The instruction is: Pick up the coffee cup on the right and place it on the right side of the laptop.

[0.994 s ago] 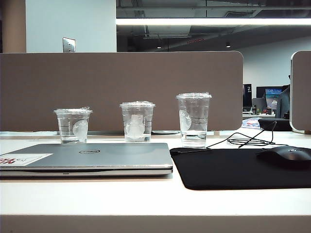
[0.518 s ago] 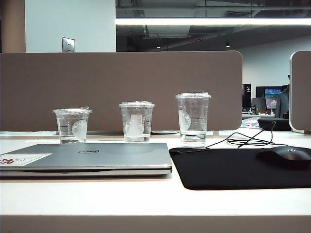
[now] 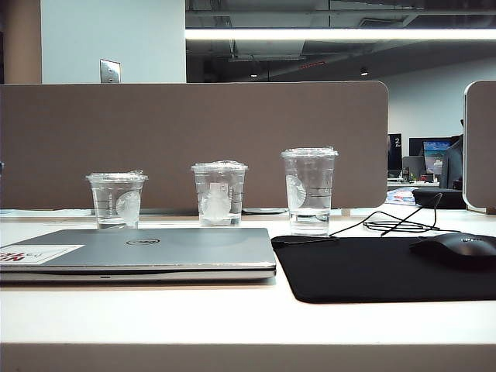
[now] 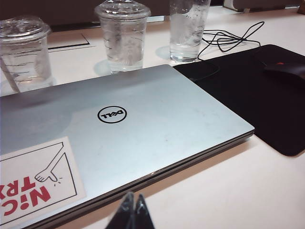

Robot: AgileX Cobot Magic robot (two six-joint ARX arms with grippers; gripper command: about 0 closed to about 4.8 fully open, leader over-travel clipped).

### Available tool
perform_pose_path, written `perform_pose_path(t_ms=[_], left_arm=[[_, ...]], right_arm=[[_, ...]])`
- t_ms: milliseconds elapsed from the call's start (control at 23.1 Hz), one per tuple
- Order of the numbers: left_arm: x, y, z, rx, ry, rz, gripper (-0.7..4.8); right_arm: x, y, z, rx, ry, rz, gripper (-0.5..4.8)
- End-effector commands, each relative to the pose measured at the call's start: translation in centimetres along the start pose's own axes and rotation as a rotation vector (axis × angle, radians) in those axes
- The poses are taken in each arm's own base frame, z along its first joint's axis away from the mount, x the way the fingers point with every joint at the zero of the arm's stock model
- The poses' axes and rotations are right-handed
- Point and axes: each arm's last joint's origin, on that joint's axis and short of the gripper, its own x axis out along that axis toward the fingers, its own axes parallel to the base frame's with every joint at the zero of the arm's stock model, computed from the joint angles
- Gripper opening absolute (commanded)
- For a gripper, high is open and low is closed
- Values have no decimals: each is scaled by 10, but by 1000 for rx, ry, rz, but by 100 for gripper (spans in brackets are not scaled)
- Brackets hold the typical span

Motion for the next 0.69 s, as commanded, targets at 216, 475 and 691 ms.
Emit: perform_pose_path(t_ms=[216, 475, 691], left_arm=[[0, 0, 1, 4, 0, -2, -5], [0, 0, 1, 4, 0, 0, -5], [0, 0, 1, 4, 0, 0, -5]], right_arm=[[23, 18, 49, -163, -96, -14, 430], [109, 5, 64, -270, 148, 48, 479], [202, -27, 44, -289, 289, 115, 479]])
